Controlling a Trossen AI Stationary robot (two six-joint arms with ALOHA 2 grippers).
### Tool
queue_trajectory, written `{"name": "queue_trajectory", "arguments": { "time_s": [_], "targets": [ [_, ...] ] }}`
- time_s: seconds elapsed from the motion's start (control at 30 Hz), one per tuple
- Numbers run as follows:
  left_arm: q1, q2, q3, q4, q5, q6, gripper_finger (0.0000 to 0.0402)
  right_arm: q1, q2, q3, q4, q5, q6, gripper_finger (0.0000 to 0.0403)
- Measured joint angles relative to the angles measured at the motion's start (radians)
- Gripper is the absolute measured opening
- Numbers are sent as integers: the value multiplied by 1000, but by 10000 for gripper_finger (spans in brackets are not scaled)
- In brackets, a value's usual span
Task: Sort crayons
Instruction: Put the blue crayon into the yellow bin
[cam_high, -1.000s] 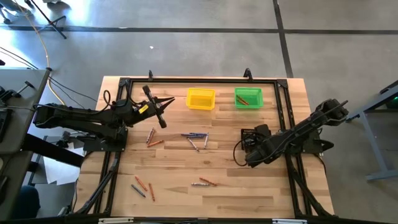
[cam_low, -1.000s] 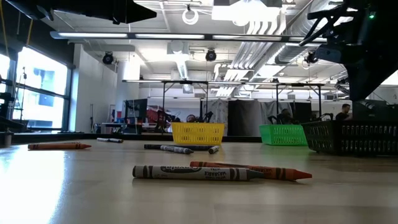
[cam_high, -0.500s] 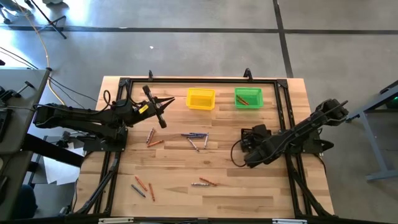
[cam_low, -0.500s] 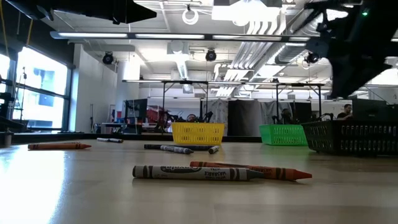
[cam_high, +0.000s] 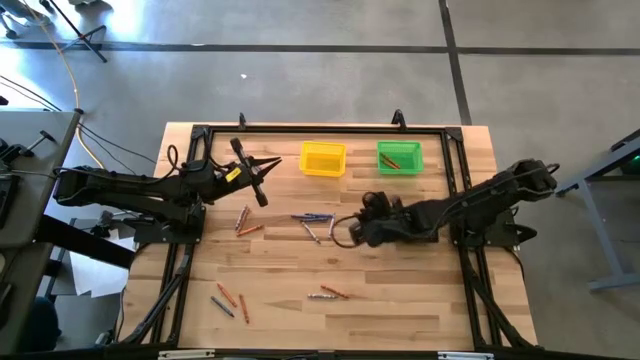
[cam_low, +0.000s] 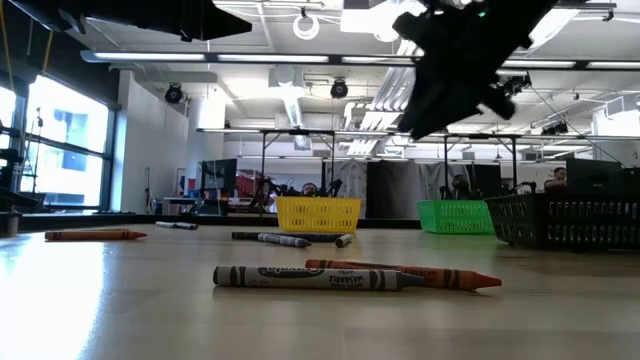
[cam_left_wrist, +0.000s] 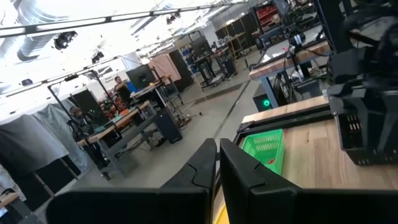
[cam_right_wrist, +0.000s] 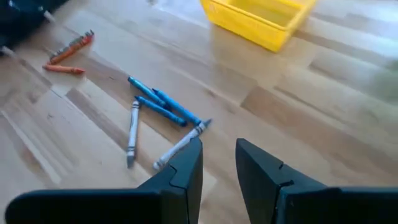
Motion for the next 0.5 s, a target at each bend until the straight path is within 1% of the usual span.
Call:
{"name": "queue_trajectory", "arguments": {
  "time_s": [0.1,0.23,0.33,0.5],
  "targets": [
    [-1,0,0,-7,-1,-8,10,-48,45,0,43,-42,-70,89],
    [-13,0,0,-12,-18,-26,10,-95,95,0,104,-52,-135,89],
    [-36,-7,0,-26,-45,-26,10,-123,125,0,184,-69,-205,89],
    [-88,-35,0,-48,-51,-38,10,-159,169,0,287,-152,-312,89]
  ]
}}
